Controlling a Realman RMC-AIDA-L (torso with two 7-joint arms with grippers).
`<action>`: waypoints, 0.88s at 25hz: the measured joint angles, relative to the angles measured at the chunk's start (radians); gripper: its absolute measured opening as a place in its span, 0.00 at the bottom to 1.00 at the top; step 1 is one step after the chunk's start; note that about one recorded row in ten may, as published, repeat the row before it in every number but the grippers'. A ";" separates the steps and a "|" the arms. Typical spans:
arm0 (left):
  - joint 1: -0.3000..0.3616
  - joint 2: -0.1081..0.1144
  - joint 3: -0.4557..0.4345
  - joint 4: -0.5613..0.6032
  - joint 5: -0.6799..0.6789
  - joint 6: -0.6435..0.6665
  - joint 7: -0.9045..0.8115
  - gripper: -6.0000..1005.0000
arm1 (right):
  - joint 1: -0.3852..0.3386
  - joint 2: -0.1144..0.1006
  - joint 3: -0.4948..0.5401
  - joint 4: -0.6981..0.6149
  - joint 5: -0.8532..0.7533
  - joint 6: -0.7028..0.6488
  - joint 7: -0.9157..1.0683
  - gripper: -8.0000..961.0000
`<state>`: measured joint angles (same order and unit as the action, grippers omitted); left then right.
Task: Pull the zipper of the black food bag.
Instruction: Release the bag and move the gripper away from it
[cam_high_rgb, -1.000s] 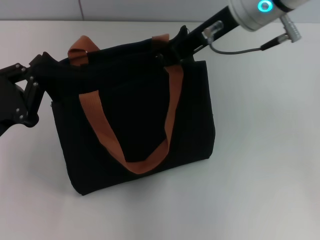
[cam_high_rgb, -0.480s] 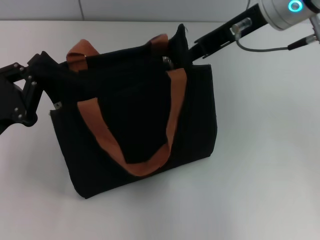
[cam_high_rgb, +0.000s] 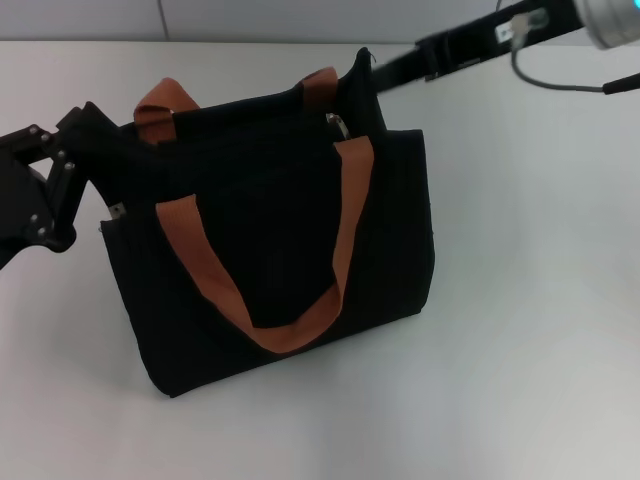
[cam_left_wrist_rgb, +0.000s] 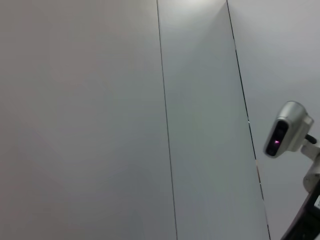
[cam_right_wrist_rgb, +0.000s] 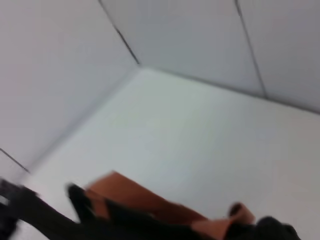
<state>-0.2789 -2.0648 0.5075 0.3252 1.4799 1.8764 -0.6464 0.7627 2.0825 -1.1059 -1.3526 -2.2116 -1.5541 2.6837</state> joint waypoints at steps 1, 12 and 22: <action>0.000 0.000 0.000 0.000 0.000 -0.001 0.000 0.02 | -0.033 0.000 0.051 0.024 0.088 0.002 -0.069 0.04; -0.002 0.001 0.000 -0.018 0.003 -0.037 -0.048 0.04 | -0.141 -0.042 0.240 0.362 0.533 -0.141 -0.548 0.44; -0.005 0.091 0.016 0.068 0.133 -0.048 -0.354 0.26 | -0.173 -0.081 0.306 0.699 0.582 -0.285 -1.100 0.66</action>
<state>-0.2834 -1.9738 0.5239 0.3934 1.6128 1.8285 -1.0003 0.5893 2.0012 -0.8002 -0.6532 -1.6295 -1.8387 1.5835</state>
